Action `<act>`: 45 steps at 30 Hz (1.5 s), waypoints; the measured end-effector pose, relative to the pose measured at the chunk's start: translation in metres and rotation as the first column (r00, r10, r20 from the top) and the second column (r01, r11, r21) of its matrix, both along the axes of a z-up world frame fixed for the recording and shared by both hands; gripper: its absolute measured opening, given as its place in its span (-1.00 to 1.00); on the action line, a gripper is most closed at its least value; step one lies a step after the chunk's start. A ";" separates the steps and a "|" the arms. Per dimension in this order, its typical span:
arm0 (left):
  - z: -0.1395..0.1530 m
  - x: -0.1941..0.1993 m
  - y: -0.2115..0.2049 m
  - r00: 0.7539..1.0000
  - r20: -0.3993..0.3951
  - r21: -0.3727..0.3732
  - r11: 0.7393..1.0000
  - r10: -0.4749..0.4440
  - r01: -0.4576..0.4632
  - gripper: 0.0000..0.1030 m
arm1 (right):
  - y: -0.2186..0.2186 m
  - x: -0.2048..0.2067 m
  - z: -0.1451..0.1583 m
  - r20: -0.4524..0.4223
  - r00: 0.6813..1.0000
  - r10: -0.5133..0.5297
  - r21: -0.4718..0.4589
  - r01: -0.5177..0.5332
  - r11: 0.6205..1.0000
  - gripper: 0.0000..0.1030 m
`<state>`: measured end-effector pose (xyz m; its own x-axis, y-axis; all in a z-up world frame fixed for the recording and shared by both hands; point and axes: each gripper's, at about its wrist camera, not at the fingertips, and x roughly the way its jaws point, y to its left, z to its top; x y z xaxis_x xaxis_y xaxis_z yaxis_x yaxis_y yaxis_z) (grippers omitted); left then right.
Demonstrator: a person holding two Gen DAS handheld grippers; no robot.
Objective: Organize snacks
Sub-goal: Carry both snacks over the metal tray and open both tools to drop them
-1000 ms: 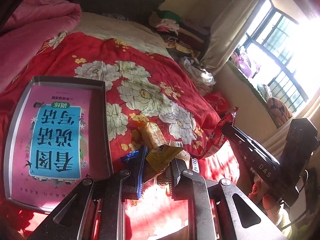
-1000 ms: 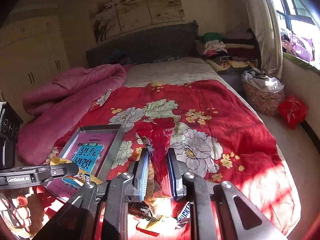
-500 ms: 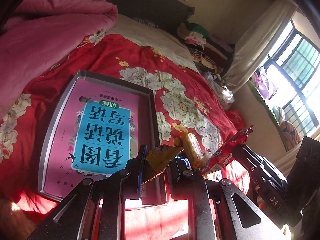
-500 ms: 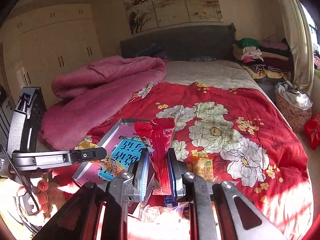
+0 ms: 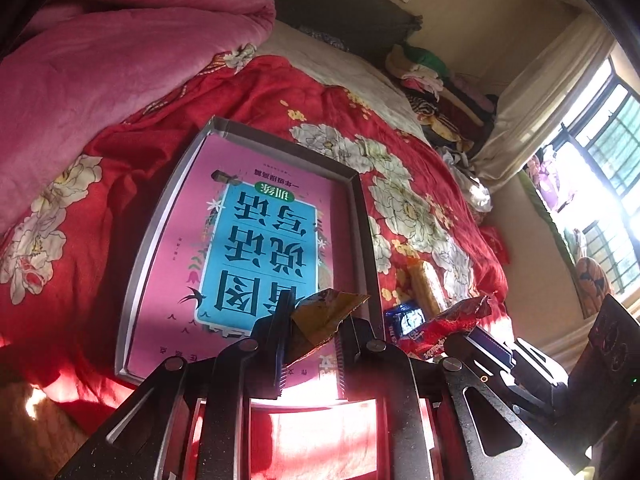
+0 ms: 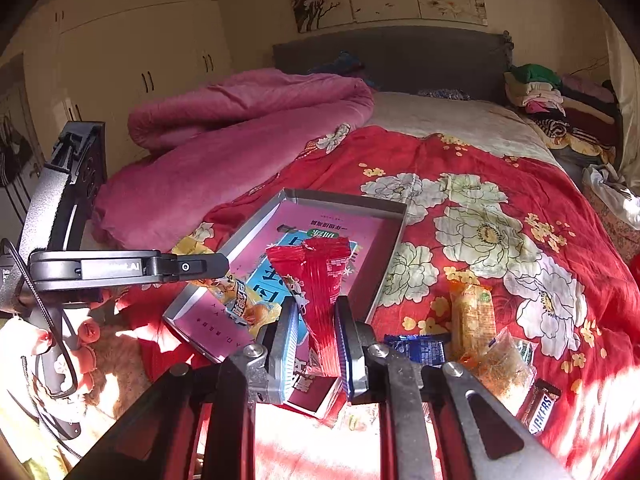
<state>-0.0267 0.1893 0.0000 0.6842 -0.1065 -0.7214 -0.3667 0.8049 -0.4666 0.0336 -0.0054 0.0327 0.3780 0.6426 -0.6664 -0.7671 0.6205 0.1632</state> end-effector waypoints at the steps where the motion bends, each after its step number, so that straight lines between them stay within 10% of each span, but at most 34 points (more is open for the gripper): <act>1: -0.003 -0.001 0.001 1.000 -0.004 -0.007 1.000 0.003 -0.003 -0.62 | 0.002 -0.001 -0.004 -0.008 1.000 0.005 -0.010 -0.005 1.000 -0.63; 24: -0.037 -0.011 0.038 0.991 -0.085 -0.046 0.993 0.103 -0.107 -0.53 | 0.031 -0.007 -0.041 -0.085 0.995 0.060 -0.089 -0.067 0.994 -0.63; 29: -0.041 -0.012 0.043 0.986 -0.108 -0.054 0.990 0.124 -0.130 -0.04 | 0.032 -0.007 -0.042 -0.094 0.994 0.061 -0.083 -0.069 0.994 -0.52; 45: -0.027 -0.018 0.047 0.985 -0.079 -0.028 0.987 0.156 -0.158 0.15 | 0.012 -0.002 -0.041 -0.113 0.993 0.027 -0.067 -0.035 0.997 -0.26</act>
<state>-0.0446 0.2360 -0.0271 0.6377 -0.0276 -0.7698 -0.5228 0.7184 -0.4589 0.0316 0.0061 -0.0087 0.2790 0.6039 -0.7466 -0.7656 0.6093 0.2067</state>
